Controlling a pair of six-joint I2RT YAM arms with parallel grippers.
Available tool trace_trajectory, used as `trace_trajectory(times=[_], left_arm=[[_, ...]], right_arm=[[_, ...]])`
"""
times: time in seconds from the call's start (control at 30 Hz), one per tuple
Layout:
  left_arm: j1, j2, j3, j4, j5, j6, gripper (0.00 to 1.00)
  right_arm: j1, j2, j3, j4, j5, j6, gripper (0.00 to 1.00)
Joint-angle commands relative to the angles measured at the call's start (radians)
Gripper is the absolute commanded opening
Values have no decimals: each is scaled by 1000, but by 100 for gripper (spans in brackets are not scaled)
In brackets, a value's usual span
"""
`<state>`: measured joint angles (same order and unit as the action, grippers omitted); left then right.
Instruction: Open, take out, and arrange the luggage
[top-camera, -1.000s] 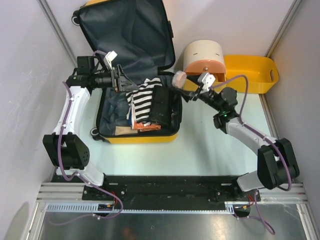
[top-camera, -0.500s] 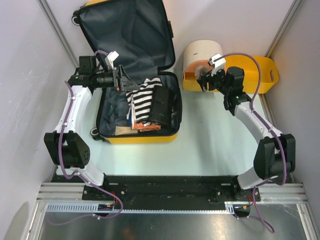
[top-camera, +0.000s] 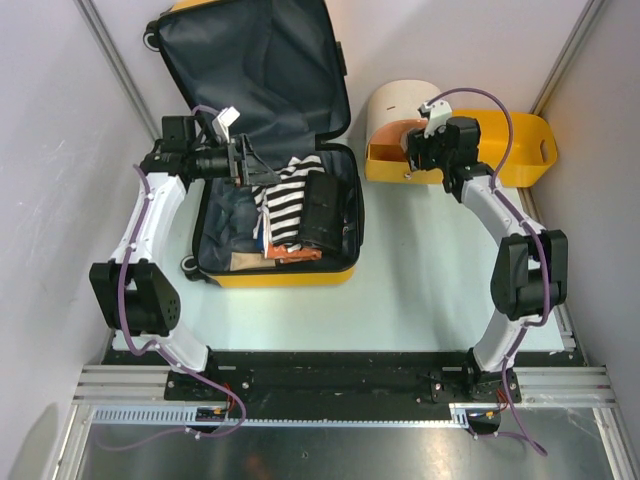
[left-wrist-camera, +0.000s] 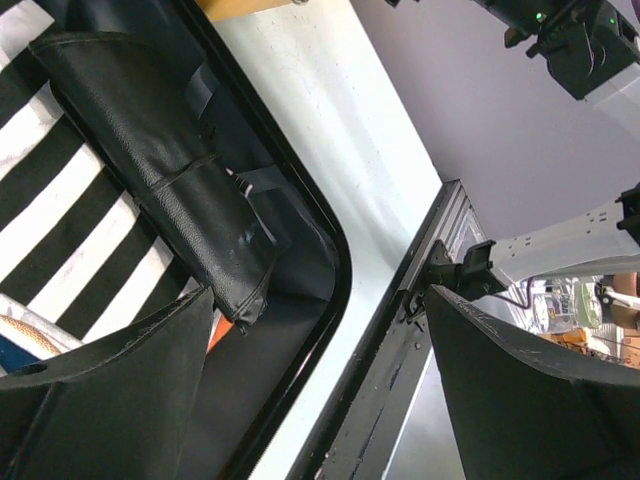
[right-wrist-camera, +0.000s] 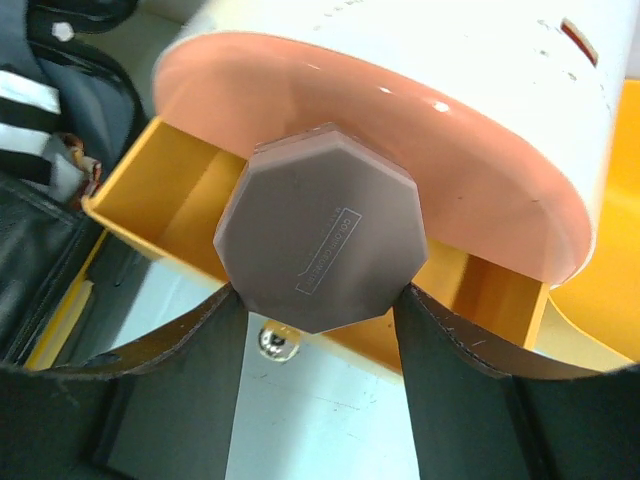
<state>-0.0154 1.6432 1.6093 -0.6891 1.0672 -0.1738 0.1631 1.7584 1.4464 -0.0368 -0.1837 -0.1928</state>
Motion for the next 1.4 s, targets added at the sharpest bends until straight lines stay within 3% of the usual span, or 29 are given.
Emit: trace_trajectory(times=[0.0,0.33,0.93,1.13,1.37], left_arm=[[-6,-25,-15,31,-6,23,91],[-4,-39,-46,40,-9,22,90],[-3,-22,-46,51,5,5,91],[-3,-26,-48,54,8,13,91],[2,-29,-49,54,-1,28,91]], right_arm=[[-17,52,92,-3,24,35,27],[-27,111,120,-38,-8,38,26],[-42,1,52,-170,-85,35,22],[-51,-53,32,-118,-151,42,35],[-48,-73,-29,-83,-163,47,26]])
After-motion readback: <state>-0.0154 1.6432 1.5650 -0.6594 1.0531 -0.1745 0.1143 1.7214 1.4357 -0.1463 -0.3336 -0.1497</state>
